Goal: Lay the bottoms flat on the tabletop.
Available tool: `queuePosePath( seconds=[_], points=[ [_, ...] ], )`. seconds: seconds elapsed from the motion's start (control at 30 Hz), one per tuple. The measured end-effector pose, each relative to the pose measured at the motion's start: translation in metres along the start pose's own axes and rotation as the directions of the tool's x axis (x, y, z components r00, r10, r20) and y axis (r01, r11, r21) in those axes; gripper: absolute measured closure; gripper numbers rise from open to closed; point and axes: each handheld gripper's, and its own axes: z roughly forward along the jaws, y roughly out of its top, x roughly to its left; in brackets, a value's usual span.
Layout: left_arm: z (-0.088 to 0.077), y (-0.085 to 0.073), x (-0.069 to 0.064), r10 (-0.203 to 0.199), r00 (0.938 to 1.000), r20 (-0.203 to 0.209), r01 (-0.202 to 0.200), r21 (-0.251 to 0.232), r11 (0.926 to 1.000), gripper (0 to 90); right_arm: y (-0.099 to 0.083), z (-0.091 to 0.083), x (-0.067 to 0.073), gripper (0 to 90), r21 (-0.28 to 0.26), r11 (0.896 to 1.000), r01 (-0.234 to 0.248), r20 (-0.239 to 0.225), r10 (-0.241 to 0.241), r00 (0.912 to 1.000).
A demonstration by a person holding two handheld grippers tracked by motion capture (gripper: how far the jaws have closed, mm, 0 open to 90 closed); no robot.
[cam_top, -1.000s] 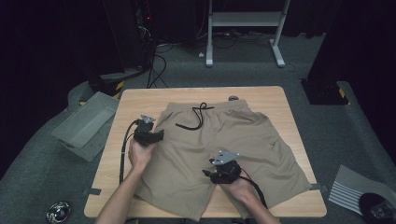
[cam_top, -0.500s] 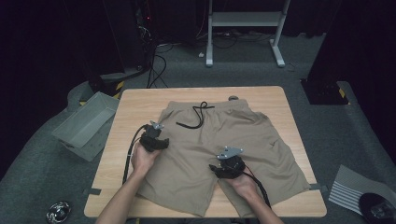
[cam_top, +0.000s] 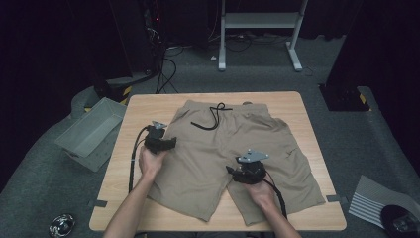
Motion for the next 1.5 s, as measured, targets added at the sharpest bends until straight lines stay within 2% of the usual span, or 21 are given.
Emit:
queuePosePath(
  seconds=[0.07, 0.13, 0.23, 0.3, 0.37, 0.47, 0.53, 0.63, 0.73, 0.83, 0.87, 0.93, 1.03, 1.1, 1.13, 1.2, 1.3, 1.37, 1.43, 1.5],
  points=[
    [-0.015, -0.004, 0.001, 0.024, 0.9997, -0.007, -0.024, -0.009, 0.9997, 39.1, -0.004, -0.006, -0.011, 45.7, 0.027, 0.999, -0.018, 0.049, 0.017, 0.9987],
    [-0.024, -0.011, 0.003, 0.041, 0.9991, -0.013, -0.041, 0.010, 0.9991, 41.8, -0.012, -0.008, -0.024, 45.8, 0.047, 0.997, -0.054, 0.095, 0.049, 0.9943],
    [-0.027, -0.024, 0.003, 0.079, 0.9967, -0.019, -0.077, 0.082, 0.9937, 47.1, -0.022, -0.009, -0.039, 46.0, 0.079, 0.993, -0.092, 0.149, 0.080, 0.9857],
    [-0.022, -0.033, 0.003, 0.090, 0.9958, -0.016, -0.087, 0.134, 0.9871, 51.3, -0.027, -0.007, -0.043, 45.9, 0.100, 0.991, -0.092, 0.169, 0.074, 0.9827],
    [-0.015, -0.042, 0.002, 0.095, 0.9953, -0.021, -0.089, 0.180, 0.9795, 55.0, -0.030, -0.007, -0.044, 46.1, 0.095, 0.991, -0.097, 0.168, 0.080, 0.9825],
    [-0.016, -0.049, 0.002, 0.069, 0.9976, 0.009, -0.069, 0.169, 0.9832, 65.8, -0.030, -0.007, -0.044, 46.2, 0.095, 0.992, -0.089, 0.173, 0.071, 0.9824],
    [-0.020, -0.052, -0.001, 0.089, 0.9958, 0.025, -0.092, 0.172, 0.9808, 73.2, -0.030, -0.007, -0.044, 46.1, 0.094, 0.992, -0.084, 0.173, 0.066, 0.9827],
    [-0.029, -0.059, -0.011, 0.130, 0.9899, 0.056, -0.138, 0.183, 0.9734, 83.1, -0.030, -0.007, -0.046, 45.9, 0.096, 0.990, -0.100, 0.164, 0.084, 0.9828],
    [-0.039, -0.066, -0.019, 0.139, 0.9847, 0.105, -0.157, 0.187, 0.9697, 86.3, -0.030, -0.007, -0.046, 45.8, 0.095, 0.991, -0.096, 0.167, 0.079, 0.9828],
    [-0.047, -0.070, -0.026, 0.146, 0.9803, 0.133, -0.169, 0.182, 0.9688, 85.0, -0.030, -0.007, -0.046, 45.8, 0.096, 0.990, -0.100, 0.165, 0.083, 0.9828],
    [-0.049, -0.069, -0.029, 0.144, 0.9813, 0.127, -0.165, 0.166, 0.9724, 81.0, -0.030, -0.007, -0.046, 45.7, 0.096, 0.990, -0.100, 0.165, 0.084, 0.9828],
    [-0.050, -0.064, -0.031, 0.142, 0.9851, 0.098, -0.154, 0.130, 0.9795, 67.2, -0.030, -0.007, -0.046, 45.7, 0.096, 0.990, -0.100, 0.165, 0.083, 0.9828],
    [-0.047, -0.046, -0.034, 0.137, 0.9887, 0.061, -0.140, 0.057, 0.9884, 52.0, -0.030, -0.006, -0.046, 45.7, 0.095, 0.990, -0.101, 0.164, 0.084, 0.9828],
    [-0.039, -0.031, -0.038, 0.157, 0.9873, 0.025, -0.157, 0.022, 0.9873, 47.4, -0.030, -0.007, -0.046, 45.7, 0.095, 0.990, -0.101, 0.164, 0.085, 0.9828],
    [-0.033, -0.023, -0.038, 0.150, 0.9886, 0.017, -0.150, 0.012, 0.9886, 46.9, -0.030, -0.006, -0.046, 45.7, 0.095, 0.990, -0.101, 0.164, 0.085, 0.9828],
    [-0.019, -0.008, -0.036, 0.105, 0.9941, 0.026, -0.105, 0.006, 0.9945, 46.9, -0.030, -0.006, -0.046, 45.7, 0.095, 0.990, -0.101, 0.164, 0.085, 0.9829],
    [0.003, 0.006, -0.033, 0.034, 0.9990, 0.027, -0.035, 0.029, 0.9990, 48.4, -0.030, -0.006, -0.046, 45.5, 0.095, 0.990, -0.101, 0.164, 0.085, 0.9828],
    [0.015, 0.007, -0.034, 0.025, 0.9991, 0.033, -0.027, 0.083, 0.9962, 48.3, -0.030, -0.007, -0.046, 45.4, 0.095, 0.990, -0.102, 0.164, 0.085, 0.9827],
    [0.020, 0.003, -0.040, 0.057, 0.9975, 0.043, -0.062, 0.136, 0.9888, 47.3, -0.030, -0.007, -0.046, 45.3, 0.095, 0.990, -0.101, 0.164, 0.085, 0.9828],
    [0.017, -0.004, -0.047, 0.110, 0.9931, 0.040, -0.115, 0.148, 0.9823, 45.4, -0.030, -0.007, -0.046, 45.3, 0.096, 0.990, -0.101, 0.166, 0.084, 0.9826]
  ],
)
